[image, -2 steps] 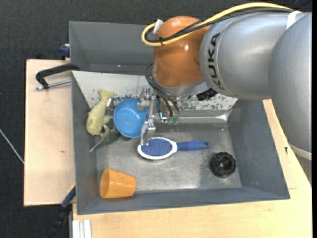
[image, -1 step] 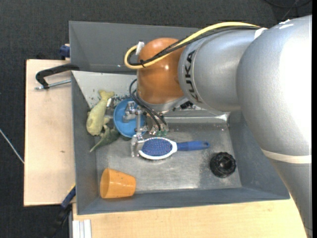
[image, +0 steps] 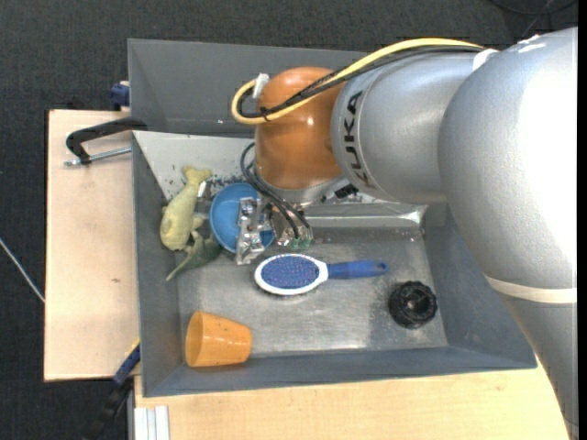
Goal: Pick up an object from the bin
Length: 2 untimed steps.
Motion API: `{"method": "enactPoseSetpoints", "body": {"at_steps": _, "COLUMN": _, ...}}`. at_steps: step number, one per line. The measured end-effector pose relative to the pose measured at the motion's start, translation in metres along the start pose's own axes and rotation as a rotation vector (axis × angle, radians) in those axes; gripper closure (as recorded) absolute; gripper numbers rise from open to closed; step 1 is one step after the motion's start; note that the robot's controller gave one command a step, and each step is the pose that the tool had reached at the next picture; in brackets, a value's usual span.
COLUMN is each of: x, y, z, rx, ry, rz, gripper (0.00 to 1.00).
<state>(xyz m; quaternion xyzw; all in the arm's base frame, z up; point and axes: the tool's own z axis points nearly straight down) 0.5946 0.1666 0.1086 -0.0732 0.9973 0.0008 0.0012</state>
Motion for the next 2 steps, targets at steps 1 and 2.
{"method": "enactPoseSetpoints", "body": {"at_steps": 1, "x": 0.008, "y": -0.002, "z": -0.08, "rx": -0.001, "ry": -0.01, "rz": -0.007, "gripper": 1.0}}
{"method": "enactPoseSetpoints", "body": {"at_steps": 2, "x": -0.001, "y": -0.009, "z": -0.187, "rx": 0.0, "ry": -0.013, "rz": -0.037, "gripper": 1.0}}
